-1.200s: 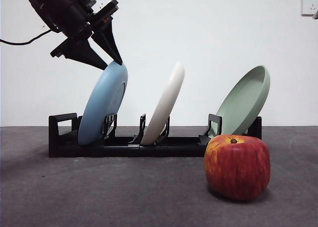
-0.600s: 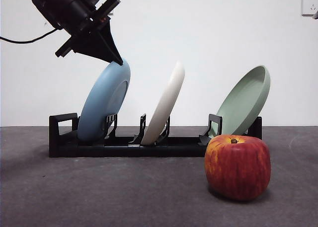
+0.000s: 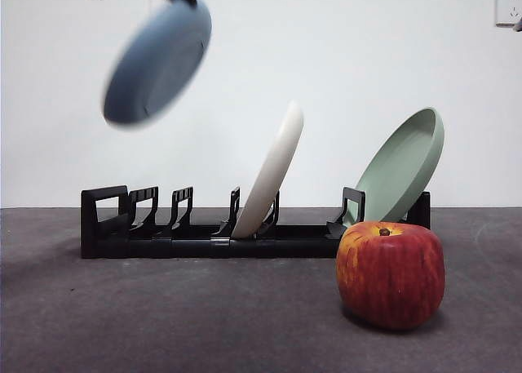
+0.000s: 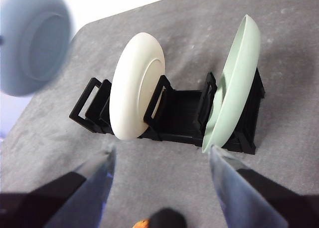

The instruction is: Take the blue plate from the plate rack,put the plate on the table,take the apple from the table,put the apple in the plate

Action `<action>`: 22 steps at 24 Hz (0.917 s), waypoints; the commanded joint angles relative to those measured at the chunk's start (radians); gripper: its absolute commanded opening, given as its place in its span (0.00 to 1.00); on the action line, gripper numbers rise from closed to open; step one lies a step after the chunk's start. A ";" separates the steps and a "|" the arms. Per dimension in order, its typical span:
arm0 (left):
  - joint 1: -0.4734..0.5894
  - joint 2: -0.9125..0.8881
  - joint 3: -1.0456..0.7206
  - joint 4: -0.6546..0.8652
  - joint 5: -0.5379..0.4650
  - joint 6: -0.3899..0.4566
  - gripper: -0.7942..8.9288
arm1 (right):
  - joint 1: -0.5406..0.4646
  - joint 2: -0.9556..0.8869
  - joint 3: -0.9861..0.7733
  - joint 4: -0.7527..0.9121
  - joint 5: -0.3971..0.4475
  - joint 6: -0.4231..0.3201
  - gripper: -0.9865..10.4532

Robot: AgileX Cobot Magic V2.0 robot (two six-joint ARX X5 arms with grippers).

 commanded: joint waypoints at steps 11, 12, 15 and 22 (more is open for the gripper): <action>-0.364 -0.380 -0.052 -0.335 -0.422 0.072 0.07 | 0.002 0.000 0.005 0.003 0.000 -0.001 0.36; -0.399 -0.394 -0.082 -0.331 -0.441 0.056 0.07 | 0.002 0.000 0.005 0.003 0.000 -0.001 0.36; -0.499 -0.427 -0.195 -0.323 -0.553 0.002 0.07 | 0.002 0.000 0.005 0.003 0.001 -0.001 0.36; -0.699 -0.453 -0.535 -0.099 -0.669 -0.115 0.07 | 0.002 0.000 0.005 0.003 0.001 -0.001 0.36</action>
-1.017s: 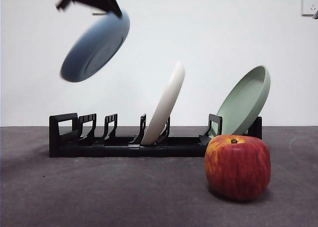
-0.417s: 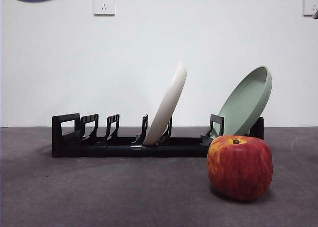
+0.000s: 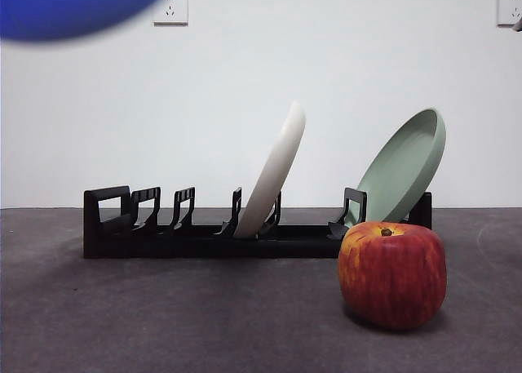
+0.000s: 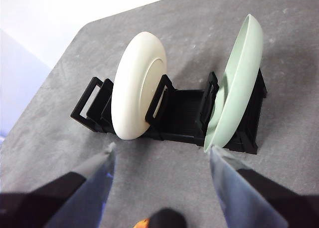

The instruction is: Take the blue plate from the plate rack,put the plate on the table,take the apple from the table,put the apple in the plate

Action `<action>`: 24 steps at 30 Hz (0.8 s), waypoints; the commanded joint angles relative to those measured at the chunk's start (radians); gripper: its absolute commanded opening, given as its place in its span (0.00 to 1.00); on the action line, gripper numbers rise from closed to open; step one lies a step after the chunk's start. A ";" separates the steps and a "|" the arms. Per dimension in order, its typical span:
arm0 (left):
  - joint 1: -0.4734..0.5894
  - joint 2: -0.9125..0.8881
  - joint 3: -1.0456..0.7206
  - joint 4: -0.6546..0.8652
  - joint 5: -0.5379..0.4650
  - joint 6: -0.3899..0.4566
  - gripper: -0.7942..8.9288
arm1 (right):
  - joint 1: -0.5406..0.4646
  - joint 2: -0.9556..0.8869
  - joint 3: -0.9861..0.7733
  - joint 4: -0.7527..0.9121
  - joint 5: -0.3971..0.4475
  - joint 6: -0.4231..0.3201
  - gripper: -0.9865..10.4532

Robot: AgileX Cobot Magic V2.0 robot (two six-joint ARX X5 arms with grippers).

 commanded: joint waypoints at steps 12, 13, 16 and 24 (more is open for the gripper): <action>-0.125 0.245 -0.336 0.354 -0.046 0.025 0.07 | 0.002 0.000 0.005 0.003 0.001 -0.001 0.36; -0.125 0.273 -0.336 0.360 -0.046 0.040 0.07 | 0.002 0.000 0.005 0.003 0.001 -0.001 0.36; -0.124 0.356 -0.336 0.396 -0.041 0.076 0.07 | 0.002 0.000 0.005 0.003 0.001 -0.001 0.36; -0.124 0.529 -0.336 0.457 0.001 0.098 0.07 | 0.002 0.000 0.005 0.003 0.001 -0.001 0.36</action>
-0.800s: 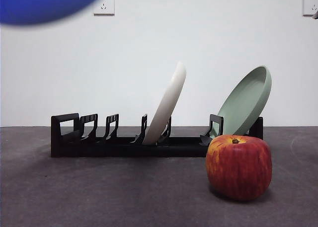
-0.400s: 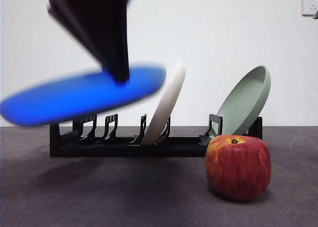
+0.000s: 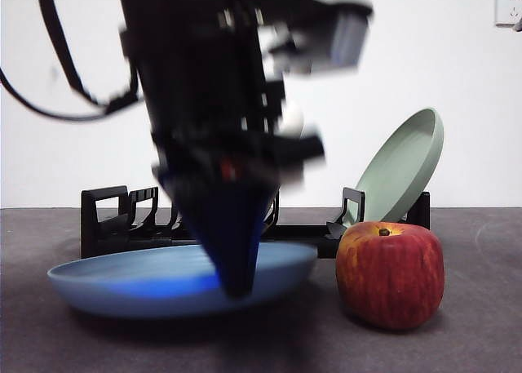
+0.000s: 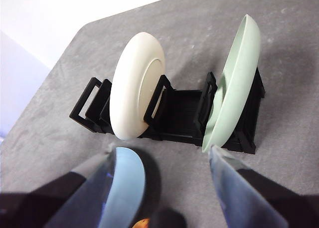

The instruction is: Take the blue plate from the plate rack,put the plate on the table,take the apple from the table,put the apple in the plate

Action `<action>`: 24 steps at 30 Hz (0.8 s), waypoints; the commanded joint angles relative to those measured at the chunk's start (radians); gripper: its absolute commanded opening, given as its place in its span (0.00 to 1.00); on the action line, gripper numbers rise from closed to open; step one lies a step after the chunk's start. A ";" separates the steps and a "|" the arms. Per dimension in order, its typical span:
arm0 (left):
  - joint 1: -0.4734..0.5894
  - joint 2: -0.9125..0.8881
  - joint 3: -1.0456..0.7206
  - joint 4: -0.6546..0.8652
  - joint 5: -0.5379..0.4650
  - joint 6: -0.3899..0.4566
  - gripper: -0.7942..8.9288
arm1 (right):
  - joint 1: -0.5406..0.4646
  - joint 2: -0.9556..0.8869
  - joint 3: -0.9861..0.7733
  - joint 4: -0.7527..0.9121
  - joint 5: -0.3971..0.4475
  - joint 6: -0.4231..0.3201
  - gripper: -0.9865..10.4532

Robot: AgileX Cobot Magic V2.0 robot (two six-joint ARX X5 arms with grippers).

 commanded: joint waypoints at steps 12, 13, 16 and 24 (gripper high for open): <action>0.005 0.055 0.001 0.024 0.039 -0.071 0.60 | 0.002 0.000 0.005 -0.021 -0.001 -0.002 0.36; 0.005 0.047 0.004 0.018 0.038 -0.085 0.60 | 0.002 0.000 0.005 -0.028 -0.003 -0.002 0.36; 0.005 -0.009 0.017 0.013 0.039 -0.094 0.60 | 0.006 0.000 0.005 -0.056 -0.003 -0.013 0.36; 0.015 -0.298 0.136 -0.004 -0.061 -0.103 0.60 | 0.171 0.000 0.005 -0.094 0.029 -0.073 0.44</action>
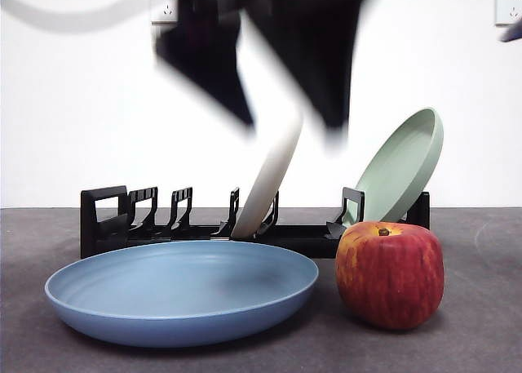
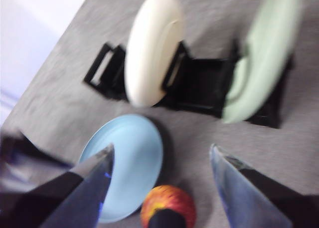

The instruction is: Take the blue plate from the plate rack,put the plate on the table,take the apple from the table,put the apple in the plate

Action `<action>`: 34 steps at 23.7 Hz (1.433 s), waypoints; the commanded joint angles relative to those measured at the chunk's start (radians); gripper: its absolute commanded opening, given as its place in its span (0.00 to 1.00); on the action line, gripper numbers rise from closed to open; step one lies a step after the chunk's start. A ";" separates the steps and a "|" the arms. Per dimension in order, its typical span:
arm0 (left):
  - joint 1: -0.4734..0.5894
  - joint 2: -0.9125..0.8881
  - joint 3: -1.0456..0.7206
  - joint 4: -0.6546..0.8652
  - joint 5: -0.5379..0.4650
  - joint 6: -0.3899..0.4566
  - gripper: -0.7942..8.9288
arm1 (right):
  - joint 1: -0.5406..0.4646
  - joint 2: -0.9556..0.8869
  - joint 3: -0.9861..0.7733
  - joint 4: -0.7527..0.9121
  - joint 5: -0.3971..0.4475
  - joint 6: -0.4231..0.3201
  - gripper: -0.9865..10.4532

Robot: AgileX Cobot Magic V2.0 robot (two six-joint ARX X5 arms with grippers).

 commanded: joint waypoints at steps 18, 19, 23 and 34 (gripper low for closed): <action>0.117 -0.406 0.491 -0.171 -0.251 0.031 0.60 | 0.658 0.429 0.005 -0.039 0.623 -0.066 0.59; 0.117 -0.406 0.490 -0.196 -0.252 0.031 0.60 | 0.658 0.465 0.005 -0.022 0.624 -0.066 0.59; 0.117 -0.396 0.490 -0.263 -0.272 0.027 0.60 | 0.658 0.565 0.005 0.023 0.618 -0.082 0.59; 0.117 -0.396 0.490 -0.288 -0.271 0.027 0.60 | 0.658 0.613 0.010 -0.021 0.568 -0.076 0.08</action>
